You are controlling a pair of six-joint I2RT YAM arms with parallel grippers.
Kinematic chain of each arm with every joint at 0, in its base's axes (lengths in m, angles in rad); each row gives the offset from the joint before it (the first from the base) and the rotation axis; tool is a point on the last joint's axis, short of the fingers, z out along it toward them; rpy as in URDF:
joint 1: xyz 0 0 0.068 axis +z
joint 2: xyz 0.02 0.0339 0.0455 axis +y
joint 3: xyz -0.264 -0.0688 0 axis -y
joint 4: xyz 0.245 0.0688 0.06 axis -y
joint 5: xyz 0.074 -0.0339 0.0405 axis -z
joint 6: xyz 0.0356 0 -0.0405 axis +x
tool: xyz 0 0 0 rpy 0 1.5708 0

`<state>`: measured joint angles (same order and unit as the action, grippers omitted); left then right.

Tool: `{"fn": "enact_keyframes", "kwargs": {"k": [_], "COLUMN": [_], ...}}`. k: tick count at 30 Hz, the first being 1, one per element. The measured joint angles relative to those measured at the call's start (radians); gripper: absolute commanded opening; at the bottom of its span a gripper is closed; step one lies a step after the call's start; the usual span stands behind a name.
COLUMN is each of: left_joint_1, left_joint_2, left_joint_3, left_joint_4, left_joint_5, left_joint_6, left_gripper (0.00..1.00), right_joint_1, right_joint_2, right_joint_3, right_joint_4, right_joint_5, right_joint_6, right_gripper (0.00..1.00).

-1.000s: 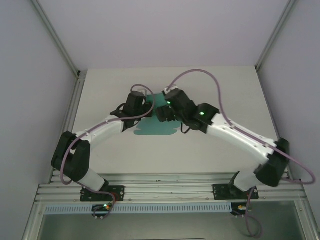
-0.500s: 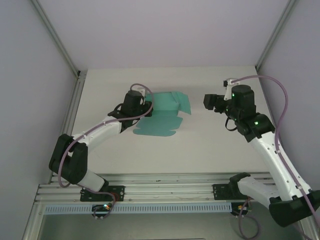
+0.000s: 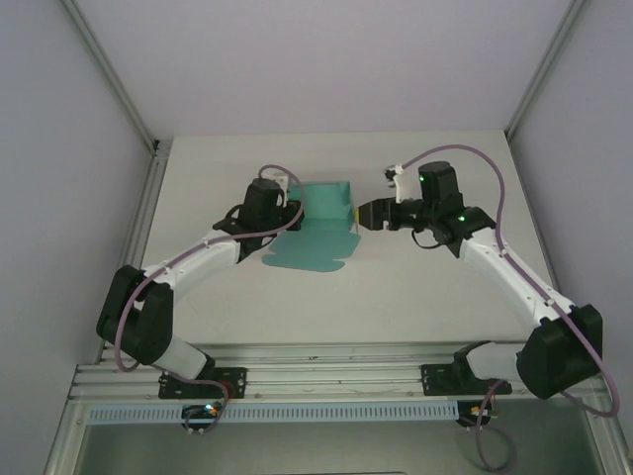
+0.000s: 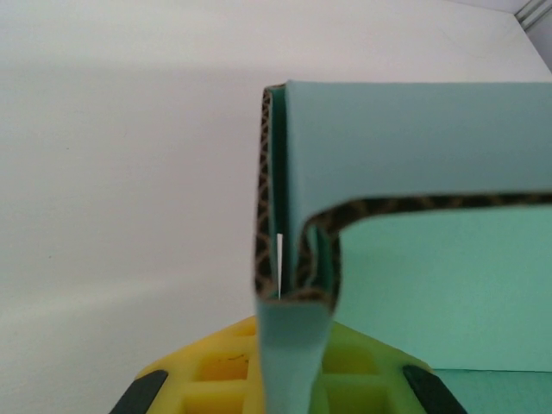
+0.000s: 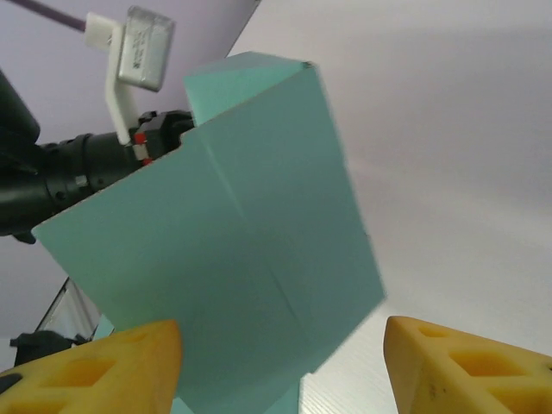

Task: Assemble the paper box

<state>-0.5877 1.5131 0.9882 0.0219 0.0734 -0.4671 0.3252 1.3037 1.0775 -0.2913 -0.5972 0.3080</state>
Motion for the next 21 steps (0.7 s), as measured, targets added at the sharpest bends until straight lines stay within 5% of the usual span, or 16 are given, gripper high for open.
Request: {"fn": "enact_keyframes", "kwargs": {"k": [5,21], "left_joint_1": [-0.003,-0.015], "left_joint_2": [0.0,-0.002], "left_joint_3": [0.0,0.0], "left_joint_4": [0.01,0.0], "left_joint_5": [0.01,-0.065], "left_joint_6": [0.0,0.008], "left_gripper": [0.0,0.0], "right_joint_1": [0.047,0.211], "right_joint_2": [0.047,0.216], "right_joint_3": [0.023,0.175], "right_joint_4": [0.023,-0.011], "right_joint_5": [0.063,0.531], "right_joint_6": [-0.002,-0.048], "right_gripper": [0.74,0.64]}}
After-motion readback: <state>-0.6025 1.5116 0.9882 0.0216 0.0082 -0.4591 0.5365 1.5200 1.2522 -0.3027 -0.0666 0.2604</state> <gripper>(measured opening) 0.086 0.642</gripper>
